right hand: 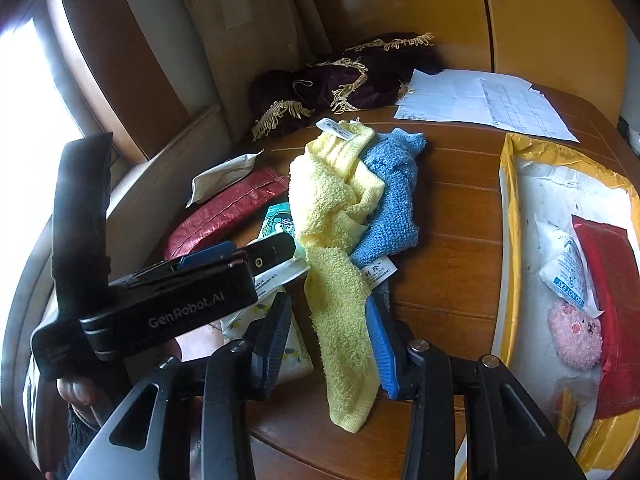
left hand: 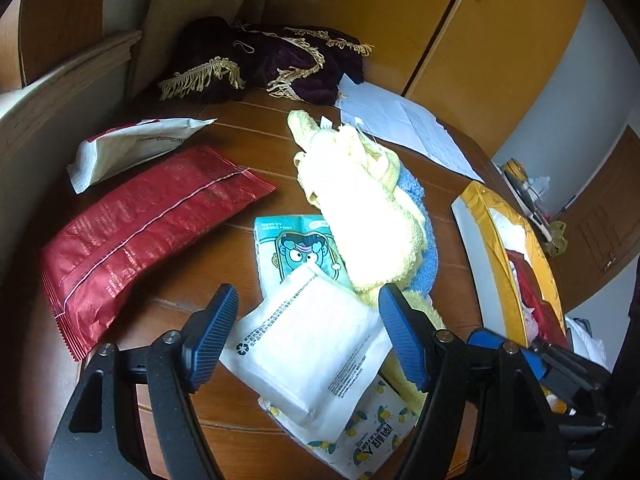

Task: Organize soft objects
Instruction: 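Move left tool to the white pad while right tool moves to the yellow towel, then grasp the white pad with left tool while right tool grasps the yellow towel, then carry the white pad and yellow towel into the tray and open both tools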

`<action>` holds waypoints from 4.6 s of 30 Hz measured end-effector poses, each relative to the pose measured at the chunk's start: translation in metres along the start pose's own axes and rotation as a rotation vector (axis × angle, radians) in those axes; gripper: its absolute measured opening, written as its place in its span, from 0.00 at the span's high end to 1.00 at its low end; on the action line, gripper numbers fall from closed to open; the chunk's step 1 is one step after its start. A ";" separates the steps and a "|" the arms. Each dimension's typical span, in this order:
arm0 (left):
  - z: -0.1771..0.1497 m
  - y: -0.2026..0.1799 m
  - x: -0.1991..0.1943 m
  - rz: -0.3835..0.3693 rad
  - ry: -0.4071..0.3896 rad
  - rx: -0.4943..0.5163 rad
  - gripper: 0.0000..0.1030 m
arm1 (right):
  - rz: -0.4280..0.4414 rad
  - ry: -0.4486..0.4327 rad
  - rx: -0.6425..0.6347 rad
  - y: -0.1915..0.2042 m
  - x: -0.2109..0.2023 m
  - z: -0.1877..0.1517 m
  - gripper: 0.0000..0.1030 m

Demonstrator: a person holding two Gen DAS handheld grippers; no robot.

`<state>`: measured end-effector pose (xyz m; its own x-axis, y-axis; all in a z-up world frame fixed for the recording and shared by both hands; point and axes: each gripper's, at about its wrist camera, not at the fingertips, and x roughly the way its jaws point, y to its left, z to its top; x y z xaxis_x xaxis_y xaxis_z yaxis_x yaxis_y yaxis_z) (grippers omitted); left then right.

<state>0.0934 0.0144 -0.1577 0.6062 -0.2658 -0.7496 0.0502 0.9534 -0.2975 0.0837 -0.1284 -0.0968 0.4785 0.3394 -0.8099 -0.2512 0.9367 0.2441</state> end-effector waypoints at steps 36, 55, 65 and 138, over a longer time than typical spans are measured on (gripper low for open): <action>-0.020 -0.008 -0.008 -0.079 -0.032 0.078 0.41 | -0.001 -0.050 -0.023 0.008 0.039 0.054 0.69; -0.025 -0.019 -0.011 -0.092 -0.037 0.141 0.49 | 0.128 -0.214 0.107 -0.035 -0.019 0.021 0.69; -0.021 -0.006 -0.016 -0.174 -0.023 0.052 0.52 | 0.097 -0.212 0.087 -0.032 -0.013 0.019 0.69; -0.020 -0.180 0.010 -0.381 0.068 0.070 0.30 | -0.049 -0.353 0.313 -0.173 -0.109 0.009 0.50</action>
<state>0.0739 -0.1630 -0.1233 0.4797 -0.6094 -0.6312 0.3172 0.7912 -0.5228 0.0822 -0.3266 -0.0459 0.7538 0.2521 -0.6069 0.0188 0.9148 0.4034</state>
